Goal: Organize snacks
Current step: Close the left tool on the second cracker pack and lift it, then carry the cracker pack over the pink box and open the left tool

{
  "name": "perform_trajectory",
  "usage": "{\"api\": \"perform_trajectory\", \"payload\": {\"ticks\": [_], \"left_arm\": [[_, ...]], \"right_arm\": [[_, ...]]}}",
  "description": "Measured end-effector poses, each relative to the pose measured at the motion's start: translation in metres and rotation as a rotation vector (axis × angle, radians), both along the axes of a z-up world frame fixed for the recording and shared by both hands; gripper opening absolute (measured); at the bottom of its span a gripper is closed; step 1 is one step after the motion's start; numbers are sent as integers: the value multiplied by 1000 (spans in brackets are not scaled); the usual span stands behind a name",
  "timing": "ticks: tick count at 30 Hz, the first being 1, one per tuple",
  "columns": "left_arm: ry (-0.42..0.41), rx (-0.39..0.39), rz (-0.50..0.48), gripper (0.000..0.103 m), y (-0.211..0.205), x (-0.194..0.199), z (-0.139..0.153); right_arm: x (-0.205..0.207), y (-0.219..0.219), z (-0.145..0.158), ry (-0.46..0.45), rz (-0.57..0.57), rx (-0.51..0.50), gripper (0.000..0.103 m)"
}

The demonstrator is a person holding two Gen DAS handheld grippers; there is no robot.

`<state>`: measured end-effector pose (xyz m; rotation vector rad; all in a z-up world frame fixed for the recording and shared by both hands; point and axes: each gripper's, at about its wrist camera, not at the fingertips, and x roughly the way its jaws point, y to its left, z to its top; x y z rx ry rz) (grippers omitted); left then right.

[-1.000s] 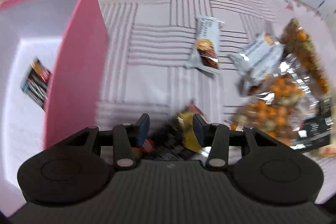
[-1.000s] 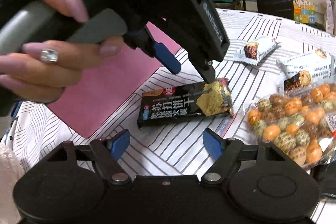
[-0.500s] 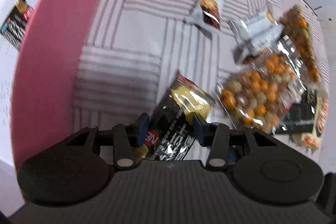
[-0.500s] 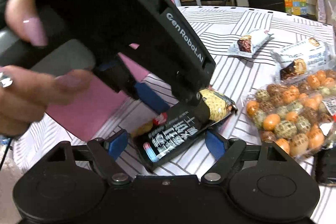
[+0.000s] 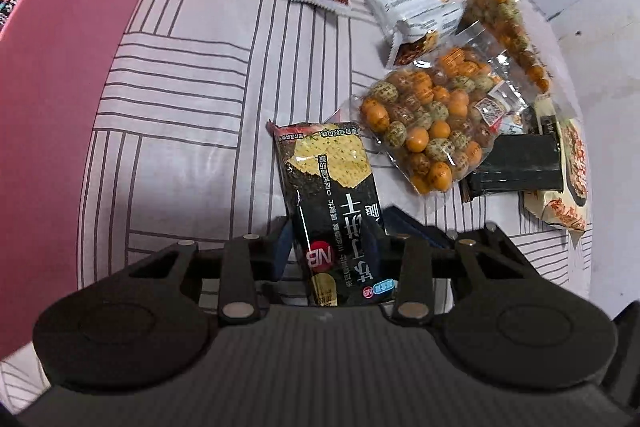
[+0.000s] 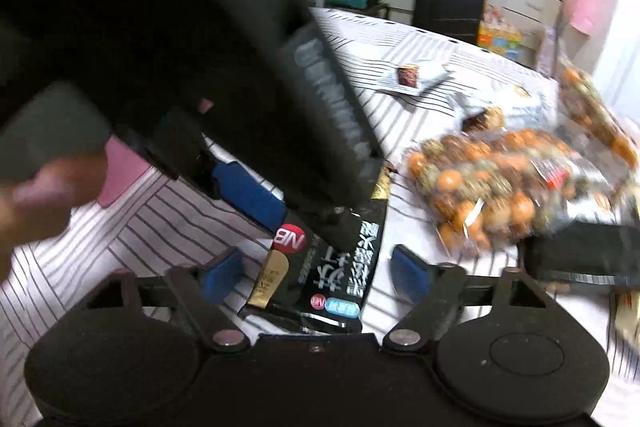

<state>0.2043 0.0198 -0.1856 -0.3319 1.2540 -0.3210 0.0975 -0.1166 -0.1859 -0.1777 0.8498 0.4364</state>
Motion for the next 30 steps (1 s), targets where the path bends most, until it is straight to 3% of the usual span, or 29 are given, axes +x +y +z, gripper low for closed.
{"api": "perform_trajectory", "payload": {"ticks": [2, 7, 12, 20, 25, 30], "left_arm": [[-43, -9, 0, 36, 1, -7, -3], [-116, 4, 7, 36, -3, -20, -4], [-118, 34, 5, 36, -7, -30, 2], [-60, 12, 10, 36, -7, -46, 12], [-45, 35, -1, 37, -9, -63, 28], [-76, 41, -12, 37, -6, -85, 50]], "right_arm": [[-3, -7, 0, -1, -18, 40, 60], [-5, -14, 2, 1, -29, 57, 55], [-3, -23, 11, 45, -32, 66, 55], [-12, -21, 27, 116, -21, 64, 55], [-20, -25, 43, 179, -7, 99, 55], [-29, -32, 62, 175, 23, 109, 55]]}}
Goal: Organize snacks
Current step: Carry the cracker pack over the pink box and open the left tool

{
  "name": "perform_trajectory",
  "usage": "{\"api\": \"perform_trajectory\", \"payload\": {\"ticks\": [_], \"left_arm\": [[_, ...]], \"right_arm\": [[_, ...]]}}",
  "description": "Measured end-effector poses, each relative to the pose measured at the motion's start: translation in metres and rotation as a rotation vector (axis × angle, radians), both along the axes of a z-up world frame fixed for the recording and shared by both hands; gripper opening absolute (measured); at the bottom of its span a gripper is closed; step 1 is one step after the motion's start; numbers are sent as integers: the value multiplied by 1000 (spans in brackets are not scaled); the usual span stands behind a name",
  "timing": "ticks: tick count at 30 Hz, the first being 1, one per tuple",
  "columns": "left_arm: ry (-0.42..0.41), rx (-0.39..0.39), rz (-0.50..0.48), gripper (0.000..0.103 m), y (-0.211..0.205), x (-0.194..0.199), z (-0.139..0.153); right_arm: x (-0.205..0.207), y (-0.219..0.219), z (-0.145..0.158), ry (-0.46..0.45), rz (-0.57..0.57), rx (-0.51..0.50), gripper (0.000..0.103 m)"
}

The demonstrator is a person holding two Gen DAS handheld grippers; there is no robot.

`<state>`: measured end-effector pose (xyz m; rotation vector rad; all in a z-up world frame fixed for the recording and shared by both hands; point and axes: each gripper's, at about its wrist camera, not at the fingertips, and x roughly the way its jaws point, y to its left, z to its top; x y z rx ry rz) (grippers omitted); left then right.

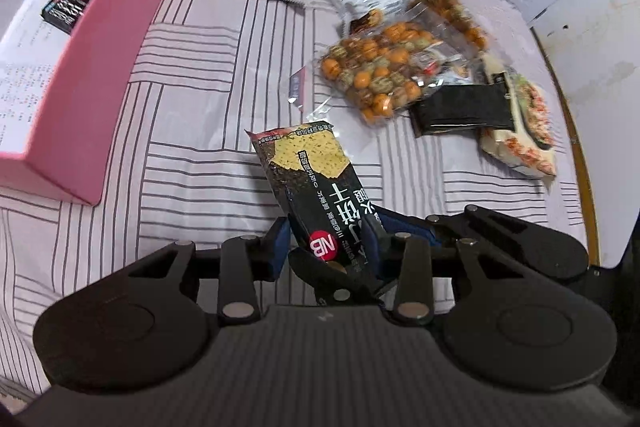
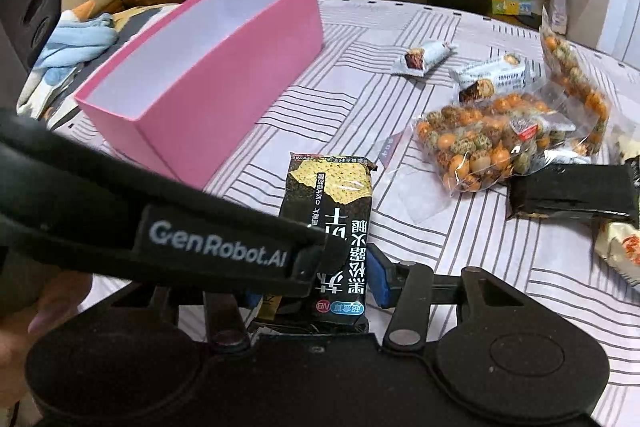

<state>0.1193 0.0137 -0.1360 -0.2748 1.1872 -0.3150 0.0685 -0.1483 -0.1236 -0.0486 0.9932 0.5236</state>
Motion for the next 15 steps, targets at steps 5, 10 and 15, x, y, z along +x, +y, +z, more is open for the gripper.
{"api": "perform_trajectory", "payload": {"ticks": [5, 10, 15], "left_arm": [[-31, -20, 11, 38, 7, -22, 19], [-78, -31, 48, 38, 17, -44, 45], [-139, -41, 75, 38, 32, -62, 78]], "right_arm": [[-10, 1, 19, 6, 19, 22, 55], [-25, 12, 47, -48, 77, -5, 55], [-35, 25, 80, -120, 135, -22, 55]]}}
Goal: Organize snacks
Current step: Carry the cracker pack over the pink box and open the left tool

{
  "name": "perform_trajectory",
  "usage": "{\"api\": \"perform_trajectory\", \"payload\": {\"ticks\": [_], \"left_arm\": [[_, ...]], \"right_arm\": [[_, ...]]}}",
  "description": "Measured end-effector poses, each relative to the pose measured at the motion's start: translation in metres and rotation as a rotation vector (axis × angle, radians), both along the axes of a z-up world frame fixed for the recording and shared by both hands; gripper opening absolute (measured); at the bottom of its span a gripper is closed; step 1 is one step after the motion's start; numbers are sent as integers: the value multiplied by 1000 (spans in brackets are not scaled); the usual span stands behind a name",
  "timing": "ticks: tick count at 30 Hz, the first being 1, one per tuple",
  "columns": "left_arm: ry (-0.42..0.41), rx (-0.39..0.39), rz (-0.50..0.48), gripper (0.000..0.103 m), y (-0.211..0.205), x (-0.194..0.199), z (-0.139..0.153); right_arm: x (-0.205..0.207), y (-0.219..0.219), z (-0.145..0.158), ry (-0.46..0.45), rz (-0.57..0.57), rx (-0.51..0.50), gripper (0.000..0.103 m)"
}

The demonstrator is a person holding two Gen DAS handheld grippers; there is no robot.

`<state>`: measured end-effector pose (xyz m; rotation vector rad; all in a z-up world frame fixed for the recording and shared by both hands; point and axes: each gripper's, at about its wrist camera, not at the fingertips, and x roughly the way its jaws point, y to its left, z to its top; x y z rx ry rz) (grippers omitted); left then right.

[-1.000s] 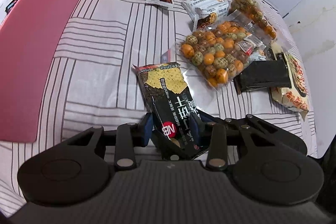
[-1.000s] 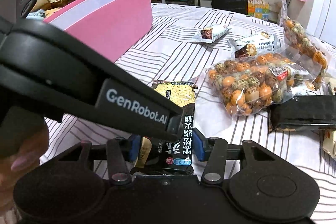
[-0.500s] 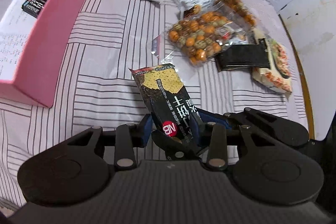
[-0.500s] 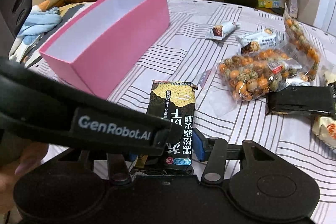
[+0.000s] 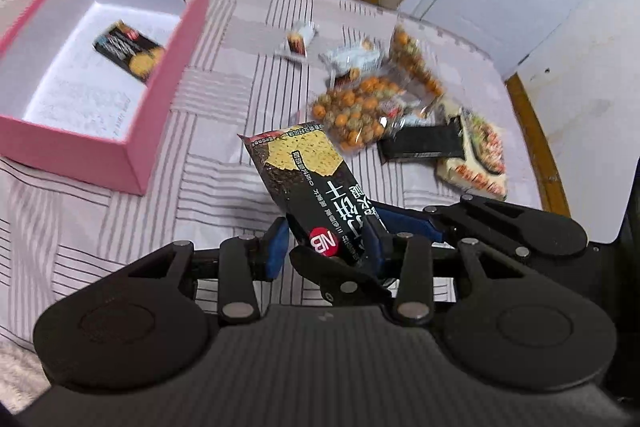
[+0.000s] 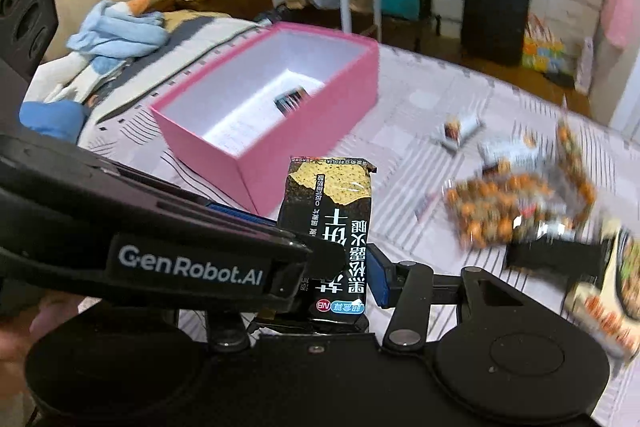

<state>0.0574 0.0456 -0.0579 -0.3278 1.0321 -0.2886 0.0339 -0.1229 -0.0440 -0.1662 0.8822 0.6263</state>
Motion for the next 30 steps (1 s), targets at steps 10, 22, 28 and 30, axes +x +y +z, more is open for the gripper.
{"api": "perform_trajectory", "payload": {"ticks": [10, 22, 28, 30], "left_arm": [[-150, 84, 150, 40, 43, -5, 45], [-103, 51, 391, 42, 140, 57, 16], [-51, 69, 423, 42, 160, 96, -14], [-22, 98, 426, 42, 160, 108, -23]], "right_arm": [[24, 57, 33, -136, 156, 42, 54], [84, 144, 10, -248, 325, 112, 53], [114, 168, -17, -202, 351, 85, 52], [122, 171, -27, -169, 340, 81, 52]]}}
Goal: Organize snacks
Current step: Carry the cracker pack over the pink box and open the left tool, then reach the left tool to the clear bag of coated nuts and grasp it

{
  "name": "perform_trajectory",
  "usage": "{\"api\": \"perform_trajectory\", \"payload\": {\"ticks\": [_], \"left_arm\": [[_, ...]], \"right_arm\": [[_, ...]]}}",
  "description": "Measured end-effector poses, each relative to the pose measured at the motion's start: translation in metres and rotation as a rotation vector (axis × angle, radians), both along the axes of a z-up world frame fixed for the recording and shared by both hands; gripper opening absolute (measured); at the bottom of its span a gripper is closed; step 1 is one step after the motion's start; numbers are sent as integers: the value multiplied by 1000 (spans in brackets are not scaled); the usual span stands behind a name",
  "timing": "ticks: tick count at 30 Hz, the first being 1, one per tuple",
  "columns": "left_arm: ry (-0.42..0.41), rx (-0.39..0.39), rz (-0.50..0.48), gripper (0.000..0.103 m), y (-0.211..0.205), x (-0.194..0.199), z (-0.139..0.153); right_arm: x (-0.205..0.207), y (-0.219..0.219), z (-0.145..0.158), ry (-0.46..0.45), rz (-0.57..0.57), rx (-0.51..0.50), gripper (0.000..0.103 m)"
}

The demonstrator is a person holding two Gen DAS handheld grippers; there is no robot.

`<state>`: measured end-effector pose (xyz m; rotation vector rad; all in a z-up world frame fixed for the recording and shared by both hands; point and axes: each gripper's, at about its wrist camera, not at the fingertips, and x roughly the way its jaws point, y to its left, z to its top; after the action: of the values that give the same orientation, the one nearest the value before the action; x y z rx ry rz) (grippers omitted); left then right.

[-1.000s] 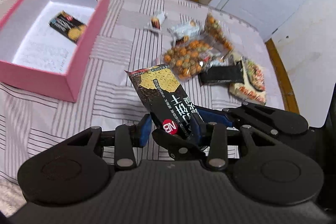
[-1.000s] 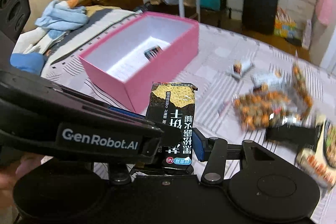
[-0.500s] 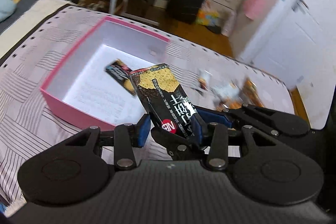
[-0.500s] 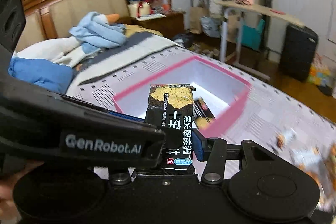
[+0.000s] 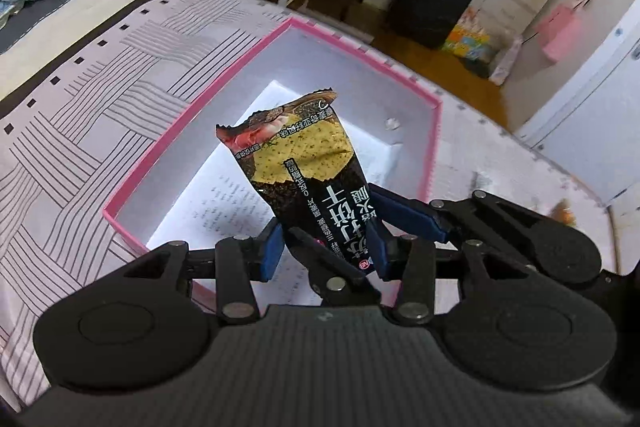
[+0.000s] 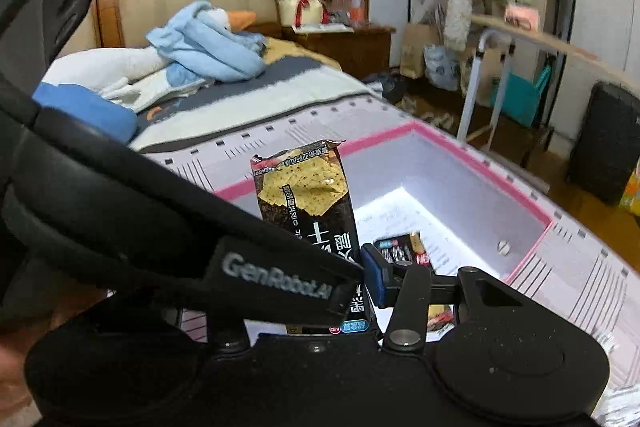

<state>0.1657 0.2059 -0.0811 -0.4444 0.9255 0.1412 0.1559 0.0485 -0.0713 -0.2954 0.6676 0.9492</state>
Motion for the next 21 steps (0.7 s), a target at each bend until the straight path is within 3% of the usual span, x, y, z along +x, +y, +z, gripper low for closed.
{"api": "perform_trajectory", "payload": {"ticks": [3, 6, 9, 14, 21], "left_arm": [[41, -10, 11, 43, 0, 11, -12], [69, 11, 38, 49, -1, 18, -22], [62, 34, 53, 57, -1, 15, -21], [28, 44, 10, 57, -4, 1, -6], [-69, 38, -114, 57, -31, -17, 38]], "right_arm": [[9, -1, -13, 36, -28, 4, 52], [9, -5, -18, 8, -70, -15, 64], [1, -16, -14, -29, -81, -33, 67], [-17, -53, 13, -22, -112, -7, 67], [-38, -130, 54, -19, -213, 12, 67]]}}
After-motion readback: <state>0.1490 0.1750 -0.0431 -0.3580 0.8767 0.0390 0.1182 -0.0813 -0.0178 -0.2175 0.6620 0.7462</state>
